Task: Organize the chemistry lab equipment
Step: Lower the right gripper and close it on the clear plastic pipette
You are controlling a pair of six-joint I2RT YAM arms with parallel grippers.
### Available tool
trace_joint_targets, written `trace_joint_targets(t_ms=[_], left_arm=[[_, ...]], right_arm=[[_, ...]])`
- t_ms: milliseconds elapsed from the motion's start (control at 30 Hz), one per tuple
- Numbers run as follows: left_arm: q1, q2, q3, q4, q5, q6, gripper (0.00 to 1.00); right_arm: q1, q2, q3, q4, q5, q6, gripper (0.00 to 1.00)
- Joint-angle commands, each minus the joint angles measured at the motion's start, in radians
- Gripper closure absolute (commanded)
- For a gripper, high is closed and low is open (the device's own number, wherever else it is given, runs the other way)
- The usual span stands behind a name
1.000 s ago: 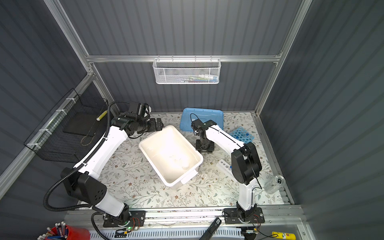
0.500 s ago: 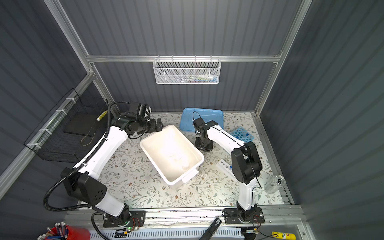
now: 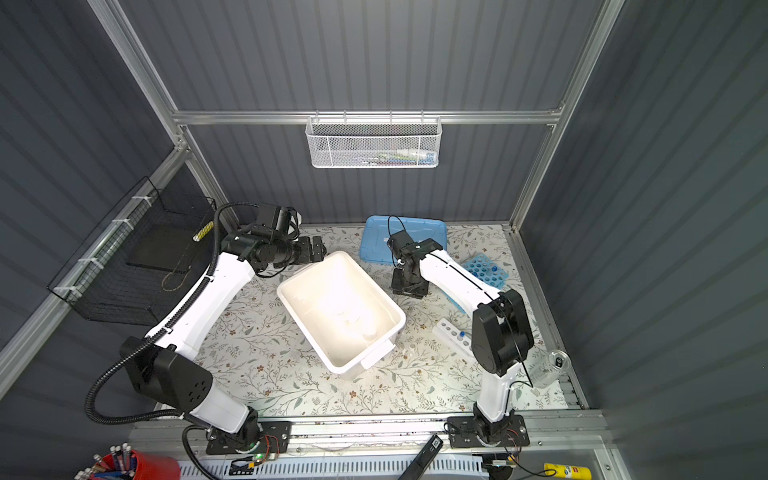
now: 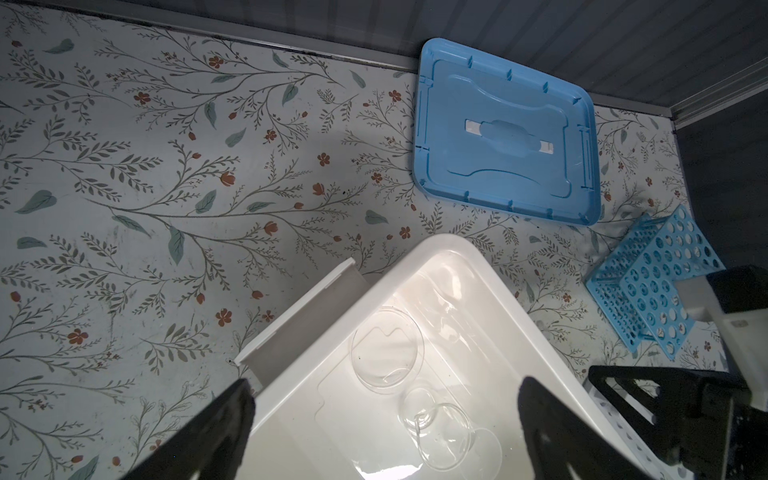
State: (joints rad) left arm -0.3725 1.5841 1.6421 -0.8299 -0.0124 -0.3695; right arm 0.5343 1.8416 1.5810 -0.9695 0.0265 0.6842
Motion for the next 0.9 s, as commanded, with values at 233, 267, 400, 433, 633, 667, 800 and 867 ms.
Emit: trace_joint_targets(t_ms=[233, 267, 400, 433, 633, 667, 800, 867], left_arm=[[-0.003, 0.04, 0.064, -0.058, 0.042, -0.002, 0.0], [-0.003, 0.043, 0.067, -0.06, 0.043, -0.002, 0.0], [-0.005, 0.047, 0.067, -0.06, 0.049, -0.002, 0.0], [-0.006, 0.047, 0.065, -0.06, 0.052, -0.002, 0.0], [-0.006, 0.044, 0.059, -0.057, 0.057, -0.003, 0.0], [-0.006, 0.043, 0.06, -0.057, 0.057, -0.003, 0.0], [-0.006, 0.035, 0.052, -0.057, 0.056, -0.002, 0.0], [-0.006, 0.032, 0.049, -0.057, 0.053, -0.002, 0.0]], right_arm=[[-0.033, 0.127, -0.015, -0.053, 0.004, 0.052, 0.58], [-0.034, 0.138, -0.013, -0.049, 0.003, 0.051, 0.58], [-0.036, 0.18, 0.006, -0.048, 0.014, 0.051, 0.59], [-0.036, 0.187, 0.008, -0.05, 0.017, 0.055, 0.59], [-0.042, 0.232, -0.009, -0.03, 0.01, 0.064, 0.6], [-0.04, 0.239, -0.009, -0.026, 0.007, 0.063, 0.6], [-0.043, 0.267, -0.002, 0.002, 0.003, 0.06, 0.61], [-0.046, 0.288, 0.008, 0.002, 0.002, 0.057, 0.62]])
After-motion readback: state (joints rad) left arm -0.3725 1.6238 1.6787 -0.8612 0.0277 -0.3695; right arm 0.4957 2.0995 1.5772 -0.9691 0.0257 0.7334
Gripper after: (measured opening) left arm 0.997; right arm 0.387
